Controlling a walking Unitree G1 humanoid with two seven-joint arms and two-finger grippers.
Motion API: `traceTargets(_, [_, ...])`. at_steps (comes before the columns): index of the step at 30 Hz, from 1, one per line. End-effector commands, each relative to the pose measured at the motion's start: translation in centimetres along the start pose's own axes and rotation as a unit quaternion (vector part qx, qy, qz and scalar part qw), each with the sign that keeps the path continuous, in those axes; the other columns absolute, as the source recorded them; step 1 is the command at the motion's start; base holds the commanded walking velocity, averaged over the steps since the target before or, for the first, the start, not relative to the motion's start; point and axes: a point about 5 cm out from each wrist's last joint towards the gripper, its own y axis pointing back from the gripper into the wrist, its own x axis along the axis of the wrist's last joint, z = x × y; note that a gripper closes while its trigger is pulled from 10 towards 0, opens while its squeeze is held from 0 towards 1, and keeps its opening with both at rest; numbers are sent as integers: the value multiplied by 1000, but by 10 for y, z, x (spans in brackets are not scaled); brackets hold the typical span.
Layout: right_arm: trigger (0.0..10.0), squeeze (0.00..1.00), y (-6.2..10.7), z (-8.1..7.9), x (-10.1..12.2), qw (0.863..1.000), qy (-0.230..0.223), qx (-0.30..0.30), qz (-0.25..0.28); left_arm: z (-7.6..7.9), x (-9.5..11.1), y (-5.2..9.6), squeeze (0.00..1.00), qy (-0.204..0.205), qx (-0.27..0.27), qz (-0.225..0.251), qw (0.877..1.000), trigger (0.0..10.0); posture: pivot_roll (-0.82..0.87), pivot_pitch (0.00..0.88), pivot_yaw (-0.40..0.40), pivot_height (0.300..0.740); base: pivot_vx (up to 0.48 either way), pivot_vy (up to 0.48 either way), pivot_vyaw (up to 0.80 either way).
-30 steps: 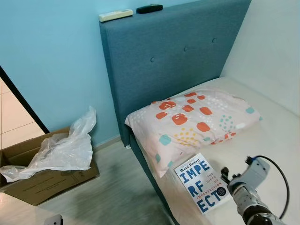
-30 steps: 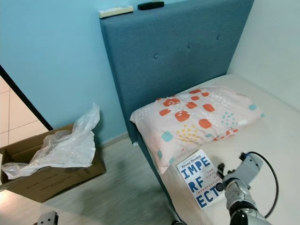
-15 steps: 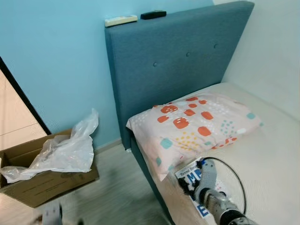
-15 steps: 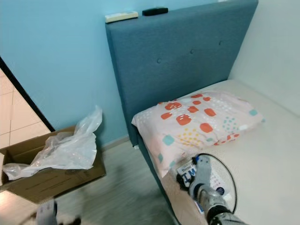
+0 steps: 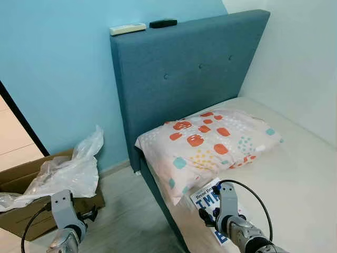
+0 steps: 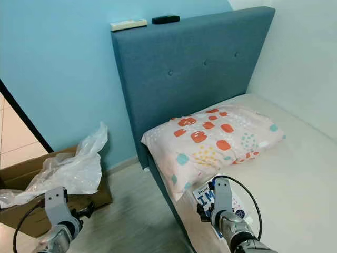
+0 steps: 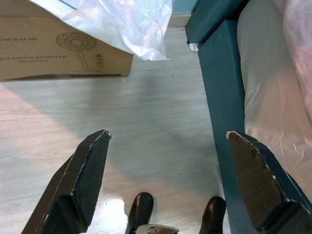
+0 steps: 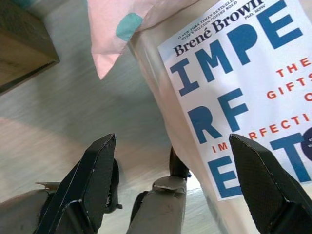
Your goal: Clean up the room
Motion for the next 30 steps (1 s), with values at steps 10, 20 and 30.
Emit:
traceTargets(10, [10000,0,2,9,-3,1000,10,-21,-16,9,-8,1,0,14,-28,-5,999,10000,53,86,-25,651,0,0,0])
traceTargets(20, [10000,0,1,2,16,999,-9,41,27,21,-7,-1,0,-3,-60,-8,998,10000,49,79,-24,626,0,0,0])
traceTargets(30, [10000,0,4,9,10,994,78,55,-52,18,-11,1,0,-7,-65,-12,998,10000,62,95,-18,626,0,0,0])
